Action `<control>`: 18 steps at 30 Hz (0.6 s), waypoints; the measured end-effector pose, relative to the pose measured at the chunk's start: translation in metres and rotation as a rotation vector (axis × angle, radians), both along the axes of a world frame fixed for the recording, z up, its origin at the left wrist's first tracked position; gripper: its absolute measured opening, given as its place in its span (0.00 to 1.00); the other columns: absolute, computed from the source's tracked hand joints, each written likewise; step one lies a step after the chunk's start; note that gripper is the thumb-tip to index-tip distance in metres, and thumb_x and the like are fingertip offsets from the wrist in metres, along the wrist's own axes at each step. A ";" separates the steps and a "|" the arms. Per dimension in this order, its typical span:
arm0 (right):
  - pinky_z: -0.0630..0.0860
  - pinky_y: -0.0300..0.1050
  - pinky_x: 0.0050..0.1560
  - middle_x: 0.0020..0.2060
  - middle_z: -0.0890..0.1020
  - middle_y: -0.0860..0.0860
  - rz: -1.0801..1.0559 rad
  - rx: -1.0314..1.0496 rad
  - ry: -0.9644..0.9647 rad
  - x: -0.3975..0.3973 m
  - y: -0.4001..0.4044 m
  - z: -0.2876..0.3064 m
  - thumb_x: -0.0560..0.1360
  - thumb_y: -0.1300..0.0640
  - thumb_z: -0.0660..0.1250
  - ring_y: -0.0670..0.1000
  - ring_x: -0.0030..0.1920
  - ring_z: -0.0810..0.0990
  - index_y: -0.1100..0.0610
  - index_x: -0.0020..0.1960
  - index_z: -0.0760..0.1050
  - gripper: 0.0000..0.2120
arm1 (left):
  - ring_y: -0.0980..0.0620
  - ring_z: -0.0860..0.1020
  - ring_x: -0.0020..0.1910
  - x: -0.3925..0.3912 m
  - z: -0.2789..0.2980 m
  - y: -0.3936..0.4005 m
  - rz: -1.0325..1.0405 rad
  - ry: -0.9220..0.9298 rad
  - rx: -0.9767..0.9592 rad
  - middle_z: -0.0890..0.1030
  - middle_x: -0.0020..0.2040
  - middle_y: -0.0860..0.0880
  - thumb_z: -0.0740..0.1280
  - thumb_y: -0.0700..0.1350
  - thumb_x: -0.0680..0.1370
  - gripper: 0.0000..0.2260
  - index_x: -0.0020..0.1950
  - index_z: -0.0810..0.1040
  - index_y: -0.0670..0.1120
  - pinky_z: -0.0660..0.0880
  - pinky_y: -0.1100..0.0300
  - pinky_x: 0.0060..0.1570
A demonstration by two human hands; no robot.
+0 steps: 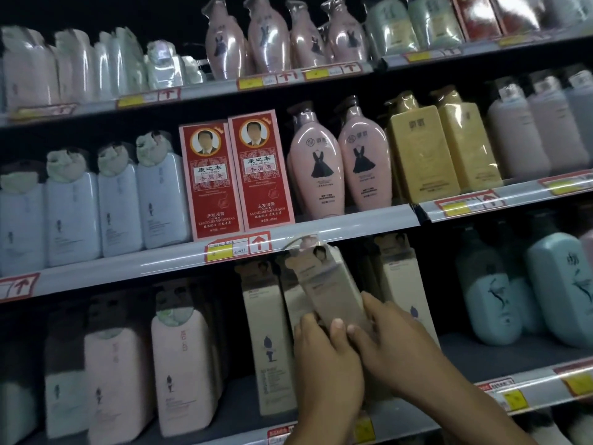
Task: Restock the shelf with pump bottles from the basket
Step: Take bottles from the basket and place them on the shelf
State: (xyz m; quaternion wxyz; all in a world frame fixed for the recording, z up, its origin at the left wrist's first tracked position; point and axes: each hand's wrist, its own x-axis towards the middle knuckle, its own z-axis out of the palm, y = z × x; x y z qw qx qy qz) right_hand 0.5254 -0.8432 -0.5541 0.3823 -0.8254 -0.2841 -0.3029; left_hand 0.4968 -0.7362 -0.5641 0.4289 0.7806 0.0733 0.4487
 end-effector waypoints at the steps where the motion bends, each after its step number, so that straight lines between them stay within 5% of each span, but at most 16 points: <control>1: 0.72 0.45 0.45 0.49 0.75 0.49 -0.029 -0.048 -0.004 -0.003 0.002 0.003 0.78 0.45 0.60 0.50 0.49 0.76 0.45 0.58 0.69 0.10 | 0.48 0.79 0.51 0.000 0.000 0.001 -0.005 0.015 -0.034 0.81 0.52 0.49 0.61 0.50 0.81 0.05 0.50 0.73 0.50 0.77 0.50 0.53; 9: 0.75 0.49 0.53 0.50 0.75 0.52 -0.115 -0.139 0.085 -0.001 0.004 0.013 0.74 0.41 0.58 0.53 0.54 0.73 0.47 0.60 0.72 0.18 | 0.49 0.81 0.48 0.004 0.001 0.009 -0.013 0.071 -0.099 0.83 0.50 0.49 0.62 0.52 0.81 0.08 0.47 0.75 0.50 0.79 0.50 0.50; 13: 0.79 0.48 0.47 0.49 0.83 0.50 -0.132 -0.061 0.157 0.008 0.000 0.015 0.71 0.38 0.60 0.52 0.49 0.80 0.51 0.53 0.78 0.20 | 0.48 0.81 0.51 0.013 0.007 0.006 -0.029 0.105 0.006 0.83 0.52 0.49 0.61 0.52 0.81 0.09 0.49 0.77 0.48 0.78 0.53 0.52; 18: 0.70 0.44 0.37 0.41 0.83 0.48 -0.143 0.049 0.264 0.013 -0.006 0.007 0.76 0.42 0.63 0.53 0.45 0.80 0.55 0.43 0.78 0.16 | 0.48 0.79 0.52 0.026 0.010 -0.001 0.002 0.078 0.172 0.81 0.51 0.49 0.61 0.51 0.81 0.10 0.48 0.77 0.48 0.75 0.55 0.51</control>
